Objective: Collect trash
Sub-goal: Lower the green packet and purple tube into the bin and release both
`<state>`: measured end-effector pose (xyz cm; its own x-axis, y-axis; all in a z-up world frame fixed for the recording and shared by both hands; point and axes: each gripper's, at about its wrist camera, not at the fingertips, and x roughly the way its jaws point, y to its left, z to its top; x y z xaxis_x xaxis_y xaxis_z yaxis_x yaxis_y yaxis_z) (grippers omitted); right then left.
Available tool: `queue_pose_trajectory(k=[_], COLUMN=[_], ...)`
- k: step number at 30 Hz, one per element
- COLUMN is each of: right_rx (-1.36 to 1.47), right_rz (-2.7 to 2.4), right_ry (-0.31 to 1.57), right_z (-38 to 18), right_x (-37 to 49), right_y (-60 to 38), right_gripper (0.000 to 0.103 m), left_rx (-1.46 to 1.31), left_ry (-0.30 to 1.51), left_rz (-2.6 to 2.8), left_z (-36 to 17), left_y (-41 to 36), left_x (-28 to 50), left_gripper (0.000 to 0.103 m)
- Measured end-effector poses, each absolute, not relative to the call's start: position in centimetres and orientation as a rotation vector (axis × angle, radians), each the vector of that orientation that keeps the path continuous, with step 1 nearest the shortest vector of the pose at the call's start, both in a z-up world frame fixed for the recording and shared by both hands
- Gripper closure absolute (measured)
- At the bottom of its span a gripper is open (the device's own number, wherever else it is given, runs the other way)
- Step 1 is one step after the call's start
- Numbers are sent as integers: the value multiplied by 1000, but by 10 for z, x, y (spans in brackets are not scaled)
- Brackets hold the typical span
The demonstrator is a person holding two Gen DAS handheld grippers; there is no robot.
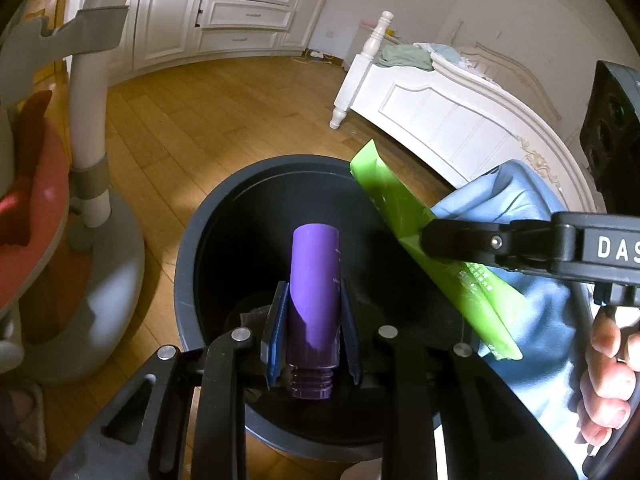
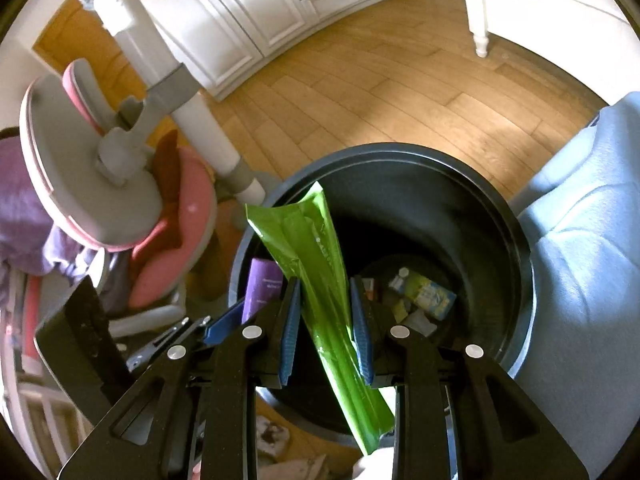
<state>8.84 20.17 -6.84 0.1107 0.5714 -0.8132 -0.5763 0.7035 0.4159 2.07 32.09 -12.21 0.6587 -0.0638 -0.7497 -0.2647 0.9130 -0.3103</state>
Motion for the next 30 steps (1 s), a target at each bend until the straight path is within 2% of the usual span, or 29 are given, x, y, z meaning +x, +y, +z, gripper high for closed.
queue_pose_trajectory(k=[5,11,15,21,26,28,30], right_rx=[-1,-1,22,90,212,237,264], right_rz=[854,890,913,988,1048,1037,1027], right_ry=[1194,1181,1173,1135,1059,1016,975], right_z=[-66,-63,-61,-51,-35,-25,-14], right_x=[89,85,84,81,79,77,77], right_y=[198,198,196,187,159,141,120], right_gripper=[73,60,57,40,33,26,25], left_rx=[-399,-381,-372,-376,-381,-381,-367], left_ry=[856,863,865,853,839,833,823], left_rz=[124,135,139,142,140,130,109], left_z=[-121,-120,-117,-107,-95,-89,-78], left_y=[318,314,312,310,306,303,295], left_x=[21,19,18,11,5,5,7], left_gripper=[77,75,75,75,75,75,74])
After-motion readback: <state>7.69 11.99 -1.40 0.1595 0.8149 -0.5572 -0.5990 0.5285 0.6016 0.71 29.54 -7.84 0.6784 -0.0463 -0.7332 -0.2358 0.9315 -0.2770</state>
